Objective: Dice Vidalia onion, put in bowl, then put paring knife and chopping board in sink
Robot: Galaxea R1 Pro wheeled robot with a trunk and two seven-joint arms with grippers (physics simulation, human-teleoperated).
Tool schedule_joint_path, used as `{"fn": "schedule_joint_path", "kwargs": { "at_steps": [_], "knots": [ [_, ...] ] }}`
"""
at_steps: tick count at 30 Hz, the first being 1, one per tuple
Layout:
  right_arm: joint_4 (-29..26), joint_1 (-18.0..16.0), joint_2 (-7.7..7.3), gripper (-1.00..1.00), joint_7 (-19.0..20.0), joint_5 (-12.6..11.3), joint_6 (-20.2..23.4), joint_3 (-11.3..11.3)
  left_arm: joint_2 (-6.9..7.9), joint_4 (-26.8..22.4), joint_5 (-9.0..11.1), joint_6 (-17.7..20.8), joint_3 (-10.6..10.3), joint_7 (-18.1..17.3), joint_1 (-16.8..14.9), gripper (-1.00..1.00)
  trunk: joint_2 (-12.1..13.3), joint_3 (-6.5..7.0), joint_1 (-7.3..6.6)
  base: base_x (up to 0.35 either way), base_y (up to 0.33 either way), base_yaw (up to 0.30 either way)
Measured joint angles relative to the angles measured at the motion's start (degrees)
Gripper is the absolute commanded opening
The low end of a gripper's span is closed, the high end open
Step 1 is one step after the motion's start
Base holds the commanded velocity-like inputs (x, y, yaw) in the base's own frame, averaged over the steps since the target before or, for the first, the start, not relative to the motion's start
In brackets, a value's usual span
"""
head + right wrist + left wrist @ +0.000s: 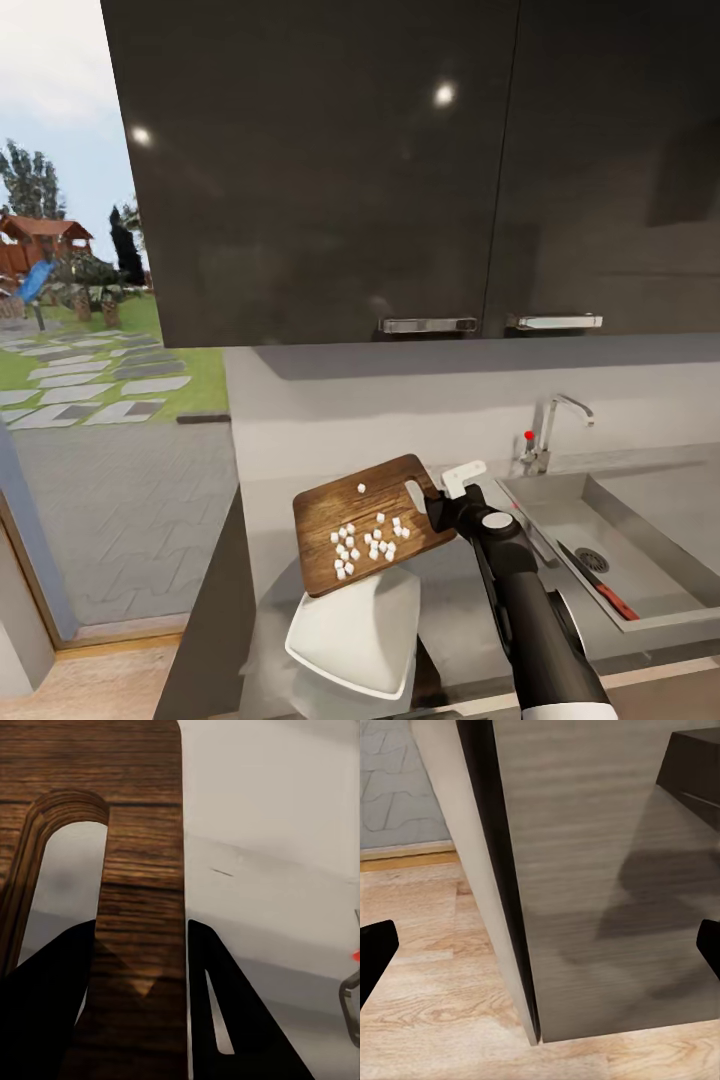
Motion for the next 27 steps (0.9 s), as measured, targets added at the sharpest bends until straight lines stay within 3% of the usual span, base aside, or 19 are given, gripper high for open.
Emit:
{"fn": "schedule_joint_path", "kwargs": {
  "at_steps": [12,27],
  "knots": [
    [2.37,0.0,0.0,-1.0,-0.11,0.09,-3.93,-0.16,0.0,0.08,0.0,0.0,0.0,0.0,0.0,1.0,0.0,0.0,0.0,0.0,0.0,0.0],
    [2.65,0.0,-0.01,-1.0,-0.09,0.14,-4.37,-0.29,0.0,0.09,0.0,0.0,0.0,0.0,0.0,1.0,-0.01,0.0,0.0,0.0,0.0,0.0]
  ]
}}
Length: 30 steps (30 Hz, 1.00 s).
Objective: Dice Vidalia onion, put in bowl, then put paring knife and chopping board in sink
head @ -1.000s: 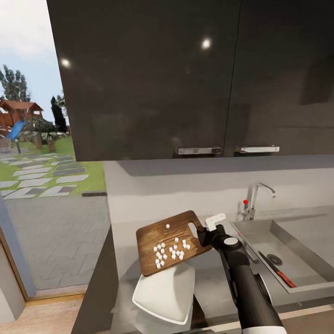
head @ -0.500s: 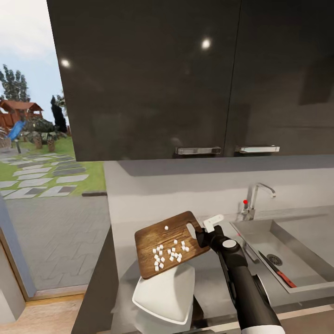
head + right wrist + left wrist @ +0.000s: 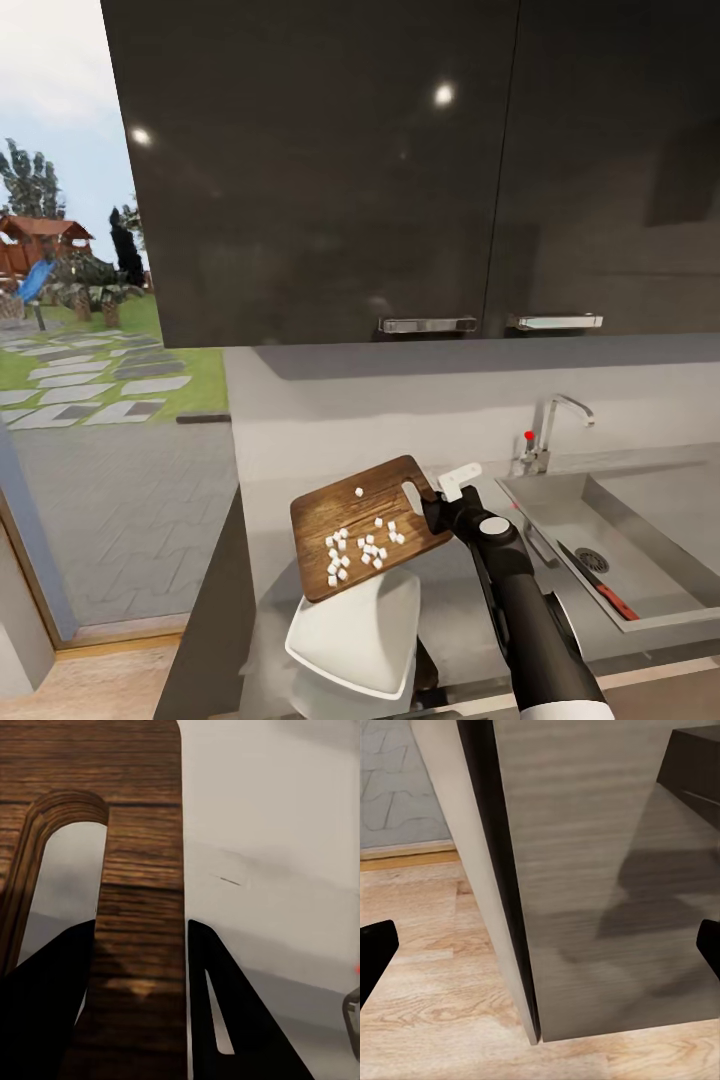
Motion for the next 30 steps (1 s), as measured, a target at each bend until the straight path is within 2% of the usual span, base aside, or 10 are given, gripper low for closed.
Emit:
{"fn": "schedule_joint_path", "kwargs": {
  "at_steps": [7,18,22,30],
  "knots": [
    [-0.01,-0.01,0.0,-1.0,-0.1,-0.07,-2.27,-0.01,0.0,0.0,0.0,0.0,0.0,0.0,0.0,1.0,0.0,0.0,0.0,0.0,0.0,0.0],
    [-0.01,0.0,0.0,-1.0,-0.1,-0.02,-2.57,-0.21,0.0,0.0,0.0,0.0,0.0,0.0,0.0,1.0,0.0,0.0,0.0,0.0,0.0,0.0],
    [-0.01,-0.01,0.0,-1.0,-0.04,0.03,-2.75,-1.24,0.0,0.03,0.0,0.0,0.0,0.0,0.0,1.0,0.0,0.0,0.0,0.0,0.0,0.0],
    [-0.01,-0.01,0.01,-1.0,-0.02,-0.05,-2.74,-1.5,0.0,0.09,0.0,0.08,0.0,-0.01,0.0,1.0,0.0,0.0,0.0,0.0,-0.041,0.0]
  ]
}}
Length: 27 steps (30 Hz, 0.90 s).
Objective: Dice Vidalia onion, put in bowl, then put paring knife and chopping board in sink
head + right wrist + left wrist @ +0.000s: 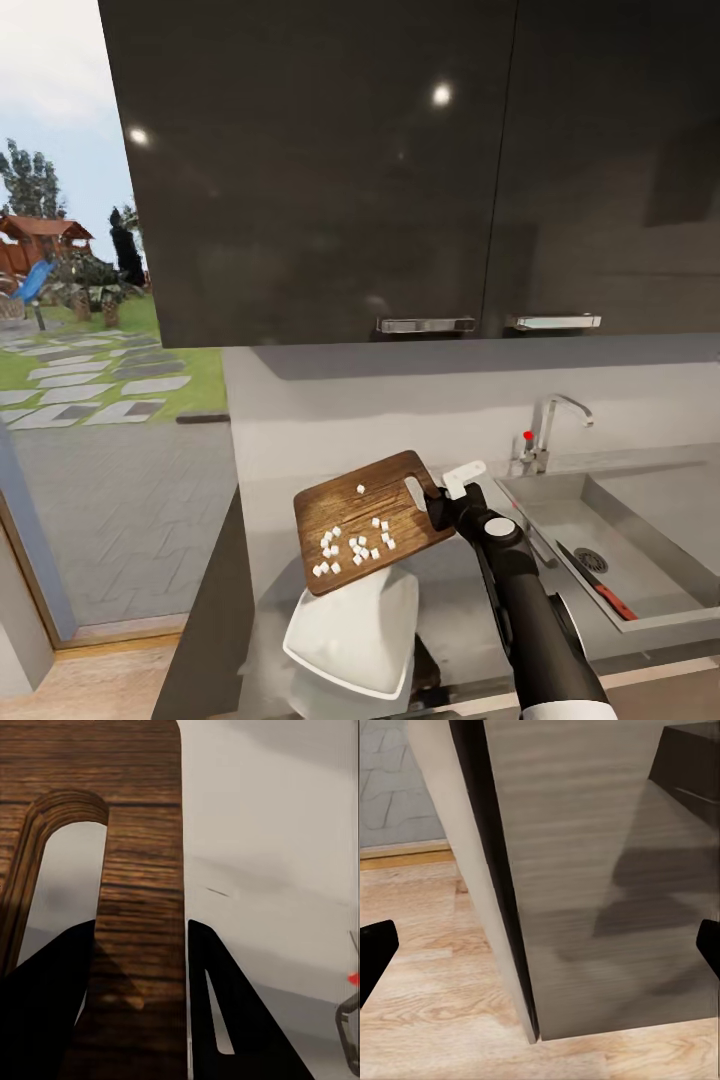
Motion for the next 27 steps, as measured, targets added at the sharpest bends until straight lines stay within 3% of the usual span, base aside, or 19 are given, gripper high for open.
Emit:
{"fn": "schedule_joint_path", "kwargs": {
  "at_steps": [27],
  "knots": [
    [0.0,0.0,-0.01,-1.0,-0.07,0.08,-0.02,0.08,0.0,-0.01,0.02,0.01,0.0,0.01,0.0,1.0,0.0,0.0,0.0,0.0,-0.013,0.0]
  ]
}}
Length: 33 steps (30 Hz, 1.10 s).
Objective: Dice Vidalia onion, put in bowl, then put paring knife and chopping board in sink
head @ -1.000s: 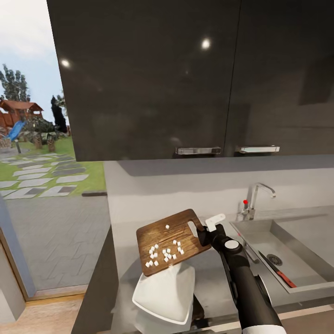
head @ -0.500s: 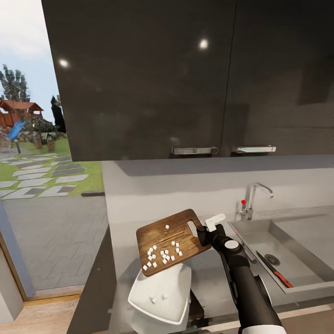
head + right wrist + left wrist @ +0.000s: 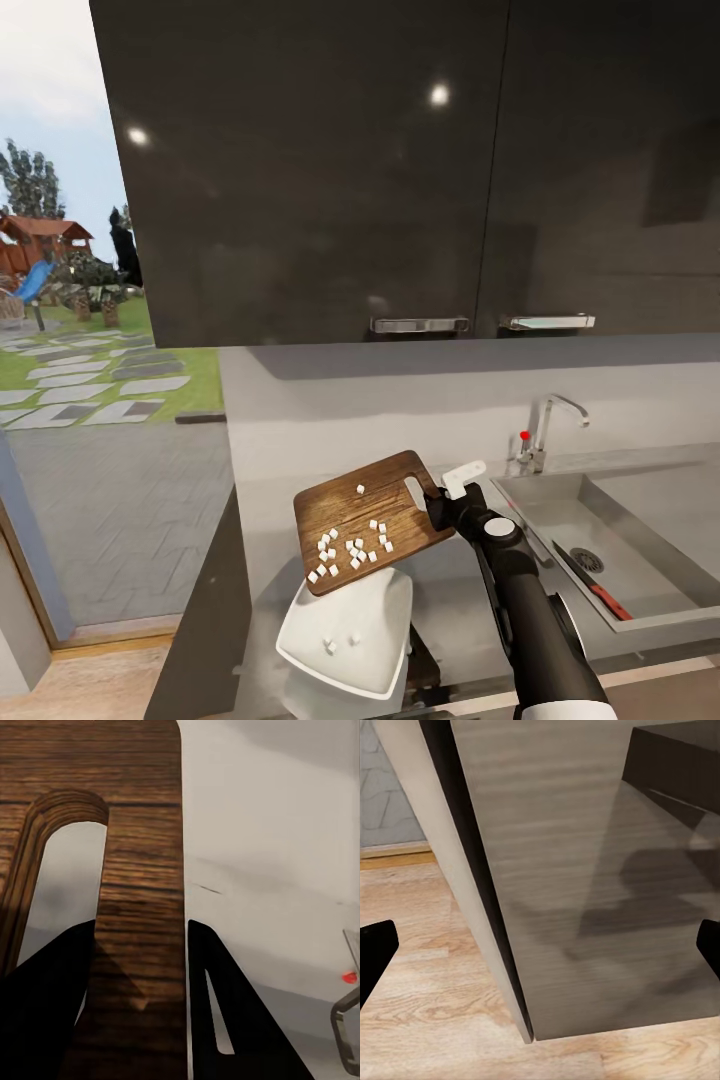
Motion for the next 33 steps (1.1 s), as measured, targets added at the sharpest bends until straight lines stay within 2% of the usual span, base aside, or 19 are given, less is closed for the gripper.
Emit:
{"fn": "schedule_joint_path", "kwargs": {
  "at_steps": [15,23,33],
  "knots": [
    [0.0,0.0,-0.26,-1.0,-0.11,0.2,-0.09,0.0,0.0,0.0,0.03,0.0,0.0,0.0,0.0,1.0,0.0,0.0,0.0,0.0,0.0,0.0],
    [0.0,0.0,-0.76,-1.0,-2.14,0.36,-0.12,0.07,0.0,0.0,0.06,0.0,0.0,0.0,0.0,1.0,0.0,0.0,0.0,0.0,0.0,0.0],
    [0.0,0.0,-0.82,-1.0,-2.4,0.27,-0.1,0.08,0.0,0.0,0.04,0.0,0.0,0.0,0.0,1.0,0.0,0.0,0.0,0.0,0.0,0.0]
  ]
}}
